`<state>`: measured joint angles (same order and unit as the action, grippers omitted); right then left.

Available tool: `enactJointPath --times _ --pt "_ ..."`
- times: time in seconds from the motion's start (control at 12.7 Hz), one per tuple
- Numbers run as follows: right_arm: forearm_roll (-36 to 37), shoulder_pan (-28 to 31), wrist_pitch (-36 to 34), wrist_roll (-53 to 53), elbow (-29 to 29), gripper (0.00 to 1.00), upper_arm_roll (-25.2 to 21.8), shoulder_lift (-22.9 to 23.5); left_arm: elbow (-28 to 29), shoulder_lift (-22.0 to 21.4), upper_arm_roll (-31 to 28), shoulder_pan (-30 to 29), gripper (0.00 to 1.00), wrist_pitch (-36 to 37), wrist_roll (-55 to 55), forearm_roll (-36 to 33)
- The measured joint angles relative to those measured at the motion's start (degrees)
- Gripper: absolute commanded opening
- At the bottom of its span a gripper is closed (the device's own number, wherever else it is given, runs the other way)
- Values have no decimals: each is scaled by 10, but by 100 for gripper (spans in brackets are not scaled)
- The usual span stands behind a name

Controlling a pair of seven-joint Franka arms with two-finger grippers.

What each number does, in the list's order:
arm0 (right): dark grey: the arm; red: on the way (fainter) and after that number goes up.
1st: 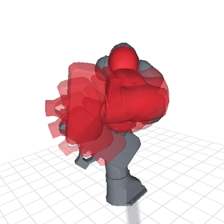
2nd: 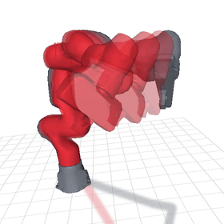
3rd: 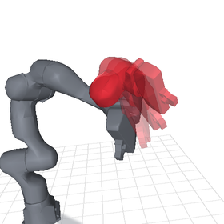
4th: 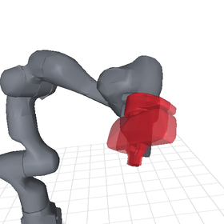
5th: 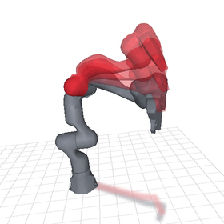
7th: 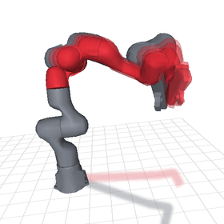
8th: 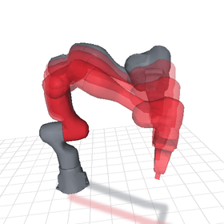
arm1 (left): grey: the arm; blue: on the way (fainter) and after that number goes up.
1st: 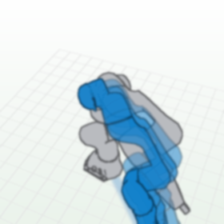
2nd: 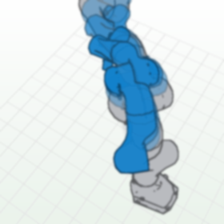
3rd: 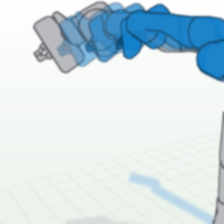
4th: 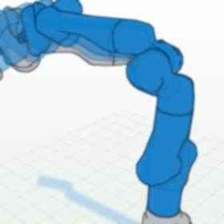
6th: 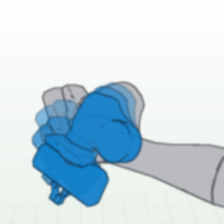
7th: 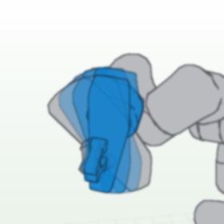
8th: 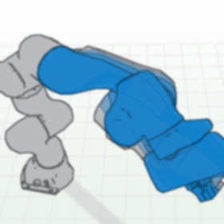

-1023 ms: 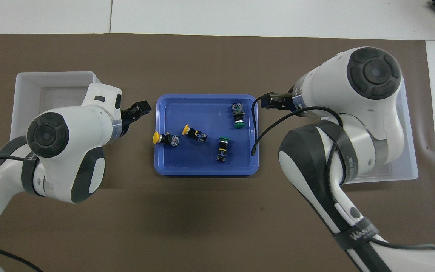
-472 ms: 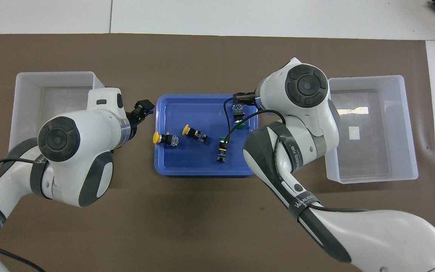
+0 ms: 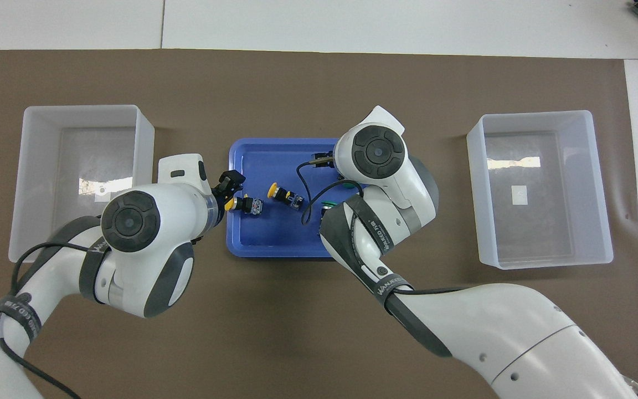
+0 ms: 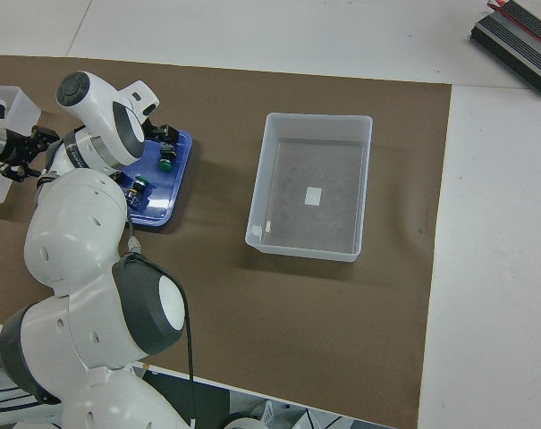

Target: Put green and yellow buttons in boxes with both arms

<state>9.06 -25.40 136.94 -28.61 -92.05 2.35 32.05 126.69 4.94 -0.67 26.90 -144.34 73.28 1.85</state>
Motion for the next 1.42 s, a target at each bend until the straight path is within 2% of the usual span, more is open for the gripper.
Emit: enactJointPath --times 0.16,0.31,0.39,0.47,0.55,0.87,0.94,1.1,1.42 --pt "4 2 8 0 0 84 -2 5 0 12 0 5 100 -3 10 0" --pt "6 3 16 1 -5 73 -2 9 1 26 -1 6 100 -23 19 0" --pt "8 2 18 1 -9 63 -2 10 1 35 -1 9 100 -33 26 0" --pt "11 2 20 1 -13 41 -2 10 1 44 -1 13 100 -42 32 0" --pt "11 2 21 1 -15 0 -2 10 1 54 -1 15 100 -51 35 0" --pt "11 -3 21 -22 -16 0 -2 10 1 71 -2 16 100 -71 51 0" --pt "11 -3 21 -29 -14 0 -2 8 1 71 -2 16 96 -72 53 0" --pt "11 3 15 -37 -10 0 -5 -10 0 71 -2 16 84 -73 54 0" --pt "11 66 -65 -29 -14 0 -8 -100 -11 72 -2 16 52 -76 55 0"
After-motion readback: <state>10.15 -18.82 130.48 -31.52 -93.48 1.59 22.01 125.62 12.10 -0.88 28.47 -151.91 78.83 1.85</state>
